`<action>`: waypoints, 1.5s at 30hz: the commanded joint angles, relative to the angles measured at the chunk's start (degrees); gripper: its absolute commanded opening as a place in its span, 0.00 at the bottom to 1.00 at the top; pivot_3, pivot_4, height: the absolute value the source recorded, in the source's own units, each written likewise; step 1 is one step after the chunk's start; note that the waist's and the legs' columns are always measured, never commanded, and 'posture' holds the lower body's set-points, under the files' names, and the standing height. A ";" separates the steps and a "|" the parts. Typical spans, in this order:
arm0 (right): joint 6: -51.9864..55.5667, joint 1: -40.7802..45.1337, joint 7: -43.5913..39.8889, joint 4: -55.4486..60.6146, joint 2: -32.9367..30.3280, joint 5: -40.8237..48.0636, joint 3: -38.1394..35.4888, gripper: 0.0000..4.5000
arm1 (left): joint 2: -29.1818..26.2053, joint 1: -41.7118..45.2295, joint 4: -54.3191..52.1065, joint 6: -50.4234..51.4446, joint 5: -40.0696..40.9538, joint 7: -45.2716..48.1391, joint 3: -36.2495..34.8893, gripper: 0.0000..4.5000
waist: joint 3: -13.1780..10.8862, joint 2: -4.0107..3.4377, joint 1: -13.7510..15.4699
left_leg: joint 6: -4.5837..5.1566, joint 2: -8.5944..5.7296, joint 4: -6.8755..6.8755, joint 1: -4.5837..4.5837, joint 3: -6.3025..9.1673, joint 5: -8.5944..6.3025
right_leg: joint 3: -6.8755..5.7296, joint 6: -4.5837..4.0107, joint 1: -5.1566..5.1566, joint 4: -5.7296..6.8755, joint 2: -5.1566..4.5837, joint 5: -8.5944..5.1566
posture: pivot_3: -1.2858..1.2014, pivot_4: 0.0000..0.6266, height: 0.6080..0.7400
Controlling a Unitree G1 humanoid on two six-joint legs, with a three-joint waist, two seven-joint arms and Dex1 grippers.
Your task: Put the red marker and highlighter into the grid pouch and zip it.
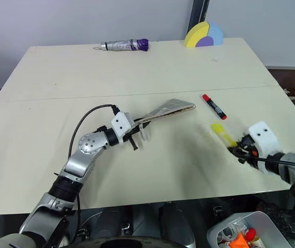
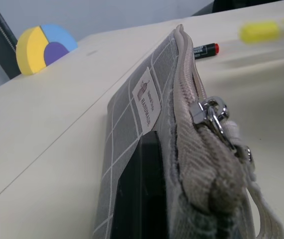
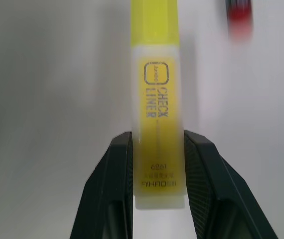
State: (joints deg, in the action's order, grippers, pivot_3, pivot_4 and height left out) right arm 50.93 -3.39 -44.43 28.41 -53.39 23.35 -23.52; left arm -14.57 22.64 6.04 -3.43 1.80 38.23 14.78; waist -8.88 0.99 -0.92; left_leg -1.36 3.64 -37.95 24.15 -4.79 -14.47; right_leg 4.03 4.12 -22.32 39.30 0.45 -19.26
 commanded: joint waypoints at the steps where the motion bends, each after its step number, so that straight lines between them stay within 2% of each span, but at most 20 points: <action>1: 0.92 3.33 -0.78 3.26 -1.90 2.57 -0.38 0.18 | 0.20 0.09 -1.59 -1.41 0.44 0.33 -0.08 0.00 | -0.01 0.02 0.21 | 0.00 0.00 0.00 0.01 0.00 0.00 | 0.00 0.00 0.00 -0.01 0.00 0.00 | 0.52 0.24 1.00; 10: 3.17 10.13 1.96 2.23 -1.08 3.07 6.49 0.18 | 1.27 -0.37 -3.20 -1.05 0.74 0.73 0.48 0.00 | -0.02 0.04 0.17 | 0.01 -0.03 -0.01 0.08 0.02 0.00 | -0.01 0.02 -0.03 -0.04 -0.06 0.00 | 0.52 0.24 1.00; 22: 3.67 11.20 2.00 2.11 -1.85 3.01 10.41 0.18 | 1.41 -0.96 -4.39 -1.44 -0.19 1.42 1.42 0.00 | -0.02 0.03 0.17 | 0.01 -0.03 -0.01 0.09 0.02 0.00 | -0.01 0.02 -0.04 -0.04 -0.06 0.00 | 0.52 0.24 1.00; 26: 3.52 11.55 1.36 3.08 -3.41 2.32 12.74 0.18 | 0.03 -0.75 -4.30 -3.79 -1.94 2.43 2.65 0.00 | -0.02 0.03 0.17 | 0.01 -0.03 -0.01 0.09 0.02 0.00 | -0.01 0.02 -0.04 -0.05 -0.06 0.00 | 0.52 0.24 1.00; 33: 0.59 12.11 -1.93 5.54 -9.31 -1.16 21.24 0.18 | -5.25 1.25 -1.16 -13.51 -7.48 6.14 6.66 0.00 | -0.01 0.02 0.17 | 0.01 -0.01 -0.01 0.10 0.01 0.00 | -0.01 0.02 -0.07 -0.04 -0.08 0.00 | 0.52 0.24 1.00; 39: -0.40 19.81 -2.88 7.30 -8.34 -4.08 30.26 0.18 | -8.10 2.42 -0.19 -18.85 -7.63 11.35 9.27 0.00 | -0.02 0.02 0.07 | 0.01 0.00 -0.01 0.11 -0.01 -0.01 | -0.01 0.00 -0.12 -0.03 -0.08 0.00 | 0.52 0.24 1.00; 43: -0.19 22.07 -3.72 6.89 -7.80 -3.82 30.83 0.18 | -8.34 2.52 -0.01 -19.04 -6.73 12.07 8.78 0.00 | -0.02 0.02 0.23 | 0.02 0.01 -0.01 0.14 -0.02 -0.01 | -0.01 0.00 -0.14 -0.04 -0.09 0.00 | 0.52 0.24 1.00; 45: -0.83 21.23 -4.67 7.21 -8.75 -3.21 28.40 0.42 | -8.45 2.35 0.05 -18.03 -6.30 11.81 8.08 0.00 | -0.02 0.02 0.29 | 0.02 0.00 -0.02 0.17 -0.02 -0.01 | -0.02 0.00 -0.15 -0.04 -0.10 0.00 | 0.52 0.24 1.00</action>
State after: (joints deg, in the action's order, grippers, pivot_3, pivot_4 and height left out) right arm 51.69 17.20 -48.52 33.79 -61.53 19.57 8.16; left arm -23.47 24.65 6.70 -21.28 -5.67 49.85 23.33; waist -8.90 1.01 -0.63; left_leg -1.33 3.64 -37.99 24.32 -4.81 -14.48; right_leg 4.01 4.13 -22.48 39.26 0.35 -19.26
